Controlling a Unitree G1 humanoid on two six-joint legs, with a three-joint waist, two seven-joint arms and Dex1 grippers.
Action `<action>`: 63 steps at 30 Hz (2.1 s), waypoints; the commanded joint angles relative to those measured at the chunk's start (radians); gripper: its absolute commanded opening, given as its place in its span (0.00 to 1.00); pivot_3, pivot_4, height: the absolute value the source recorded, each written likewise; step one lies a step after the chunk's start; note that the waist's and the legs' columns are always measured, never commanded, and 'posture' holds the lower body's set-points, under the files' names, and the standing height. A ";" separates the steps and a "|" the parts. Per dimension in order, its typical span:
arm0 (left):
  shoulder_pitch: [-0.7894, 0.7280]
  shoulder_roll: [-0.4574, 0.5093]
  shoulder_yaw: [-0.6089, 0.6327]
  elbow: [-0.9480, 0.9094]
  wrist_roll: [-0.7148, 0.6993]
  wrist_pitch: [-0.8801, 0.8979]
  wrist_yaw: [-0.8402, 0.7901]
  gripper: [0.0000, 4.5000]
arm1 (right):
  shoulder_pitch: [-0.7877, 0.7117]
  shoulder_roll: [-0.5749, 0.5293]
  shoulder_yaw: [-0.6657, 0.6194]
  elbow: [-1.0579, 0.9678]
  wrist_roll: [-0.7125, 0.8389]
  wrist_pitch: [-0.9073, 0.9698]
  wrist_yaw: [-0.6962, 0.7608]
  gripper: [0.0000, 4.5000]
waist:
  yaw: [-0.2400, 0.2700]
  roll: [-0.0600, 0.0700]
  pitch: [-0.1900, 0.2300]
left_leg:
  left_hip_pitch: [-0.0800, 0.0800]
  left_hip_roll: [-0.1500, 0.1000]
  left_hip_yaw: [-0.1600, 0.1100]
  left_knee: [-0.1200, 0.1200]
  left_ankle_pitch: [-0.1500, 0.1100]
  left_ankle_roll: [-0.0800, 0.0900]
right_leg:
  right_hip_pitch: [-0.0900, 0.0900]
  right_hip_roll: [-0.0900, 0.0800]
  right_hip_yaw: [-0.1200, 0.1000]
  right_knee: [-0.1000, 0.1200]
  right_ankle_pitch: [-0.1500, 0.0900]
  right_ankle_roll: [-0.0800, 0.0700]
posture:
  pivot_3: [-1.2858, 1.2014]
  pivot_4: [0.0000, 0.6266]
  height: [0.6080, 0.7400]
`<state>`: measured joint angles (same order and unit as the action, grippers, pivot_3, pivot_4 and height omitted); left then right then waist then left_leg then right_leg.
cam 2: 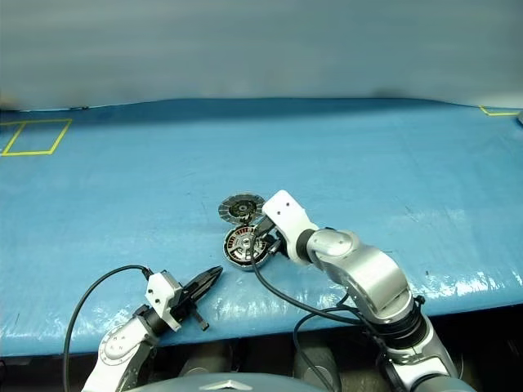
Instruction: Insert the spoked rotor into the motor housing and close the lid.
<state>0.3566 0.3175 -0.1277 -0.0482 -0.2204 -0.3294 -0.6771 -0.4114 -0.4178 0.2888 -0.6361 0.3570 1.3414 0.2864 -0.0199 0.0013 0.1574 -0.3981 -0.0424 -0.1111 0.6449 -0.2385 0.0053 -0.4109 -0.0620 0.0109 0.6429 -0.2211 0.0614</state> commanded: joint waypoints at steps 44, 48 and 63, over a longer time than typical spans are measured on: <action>-0.017 0.001 -0.015 -0.074 0.003 0.051 0.006 0.00 | -0.145 -0.147 0.076 0.188 -0.135 -0.212 0.052 0.01 | -0.005 0.000 0.002 | 0.000 0.001 0.001 0.000 0.000 0.000 | -0.001 0.001 0.000 0.001 0.000 0.000 | 0.52 0.24 1.00; -0.029 0.001 -0.015 -0.063 0.006 0.046 0.003 0.00 | -0.217 -0.076 0.078 0.391 -0.176 -0.414 0.093 0.01 | -0.007 0.000 0.002 | 0.000 0.000 0.002 -0.002 0.000 0.001 | -0.001 0.001 0.001 0.000 0.002 0.000 | 0.52 0.24 1.00; -0.024 -0.004 -0.013 -0.050 0.012 0.034 0.006 0.00 | -0.425 0.098 0.062 0.902 -0.094 -0.753 0.604 0.01 | -0.011 0.001 0.004 | 0.000 0.000 0.003 -0.001 -0.001 0.001 | -0.001 0.001 0.001 0.000 0.005 -0.003 | 0.52 0.24 1.00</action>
<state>0.3289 0.3162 -0.1392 -0.0862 -0.2109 -0.2723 -0.6759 -0.8115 -0.3177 0.3377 0.2640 0.2596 0.6001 0.8242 -0.0305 0.0021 0.1609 -0.3976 -0.0422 -0.1085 0.6441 -0.2394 0.0067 -0.4117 -0.0612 0.0125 0.6434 -0.2158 0.0584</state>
